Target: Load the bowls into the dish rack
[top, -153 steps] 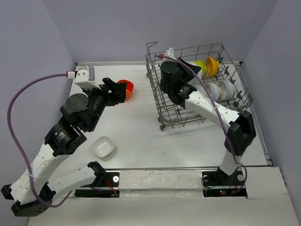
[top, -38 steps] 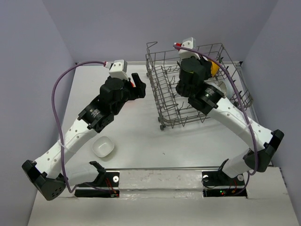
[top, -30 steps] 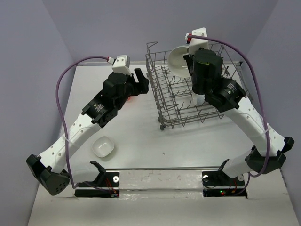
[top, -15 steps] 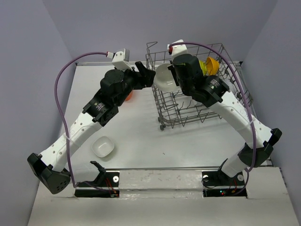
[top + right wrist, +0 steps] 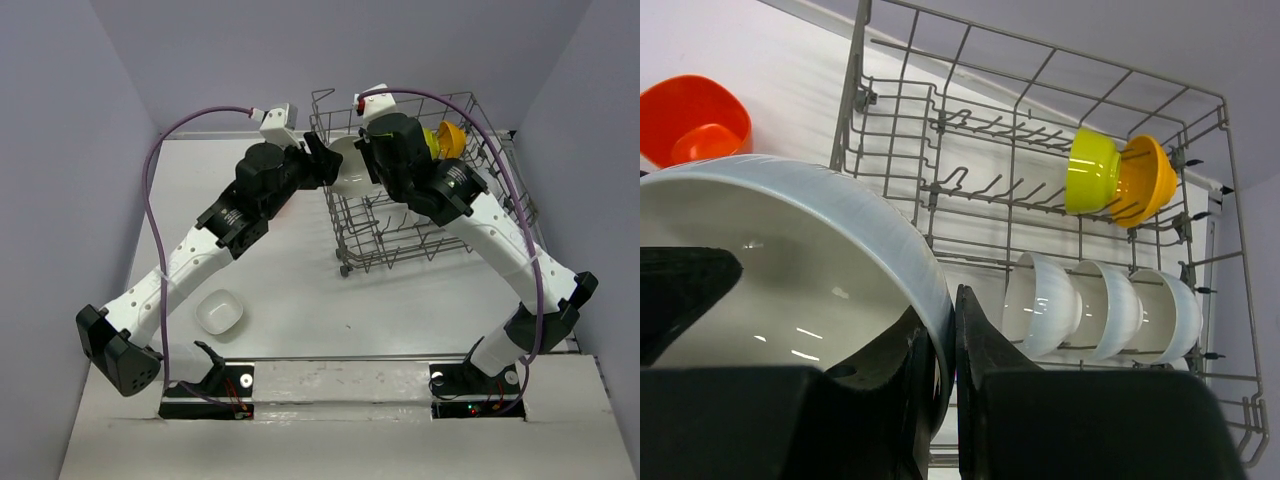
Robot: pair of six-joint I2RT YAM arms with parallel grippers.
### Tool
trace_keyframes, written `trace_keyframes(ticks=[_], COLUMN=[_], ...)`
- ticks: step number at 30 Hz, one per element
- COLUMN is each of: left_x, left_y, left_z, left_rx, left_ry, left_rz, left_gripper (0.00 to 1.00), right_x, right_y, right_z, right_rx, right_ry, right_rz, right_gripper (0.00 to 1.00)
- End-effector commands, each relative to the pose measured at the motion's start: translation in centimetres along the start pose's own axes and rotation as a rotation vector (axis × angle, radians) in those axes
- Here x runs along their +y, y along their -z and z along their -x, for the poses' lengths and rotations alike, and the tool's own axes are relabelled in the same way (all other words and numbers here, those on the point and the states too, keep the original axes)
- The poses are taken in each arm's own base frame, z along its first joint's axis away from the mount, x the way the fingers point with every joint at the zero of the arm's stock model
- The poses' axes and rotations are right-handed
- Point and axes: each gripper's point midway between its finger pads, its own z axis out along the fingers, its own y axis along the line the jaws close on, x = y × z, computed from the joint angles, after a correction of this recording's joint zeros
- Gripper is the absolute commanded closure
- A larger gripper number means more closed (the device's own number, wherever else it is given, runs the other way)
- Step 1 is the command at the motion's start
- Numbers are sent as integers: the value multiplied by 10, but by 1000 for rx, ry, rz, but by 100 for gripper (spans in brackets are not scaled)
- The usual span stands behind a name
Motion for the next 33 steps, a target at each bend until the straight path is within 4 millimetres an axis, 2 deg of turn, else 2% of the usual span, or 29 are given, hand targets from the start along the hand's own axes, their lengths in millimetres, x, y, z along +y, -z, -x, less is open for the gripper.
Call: trace_keyframes(ticks=[1, 3, 8, 11, 12, 19, 25, 29, 33], left_x=[-24, -28, -33, -36, -36, -39, -38, -35, -31], left_y=[3, 2, -1, -1, -1, 2, 13, 19, 24], left_z=[35, 37, 38, 42, 43, 46, 58, 73, 77], left_rx=[-92, -94, -90, -96, -98, -120, -194, -274, -318], left_ry=[5, 1, -19, -33, -35, -48, -52, -62, -48], left_rz=[-63, -69, -69, -68, -67, -48, -8, 39, 58], left_gripper=[35, 38, 63, 96, 100, 100, 100, 100, 100], right_x=[-5, -4, -4, -1, -1, 2, 9, 12, 16], right_y=[16, 17, 17, 16, 16, 13, 9, 6, 4], right_z=[40, 40, 41, 40, 40, 37, 28, 23, 18], right_rx=[-115, -116, -118, -112, -112, -91, -58, -39, -21], right_ry=[-110, -112, -112, -109, -110, -106, -115, -109, -101], right_rz=[30, 38, 44, 50, 53, 57, 67, 69, 78], right_gripper=[99, 99, 99, 99, 99, 99, 99, 95, 89])
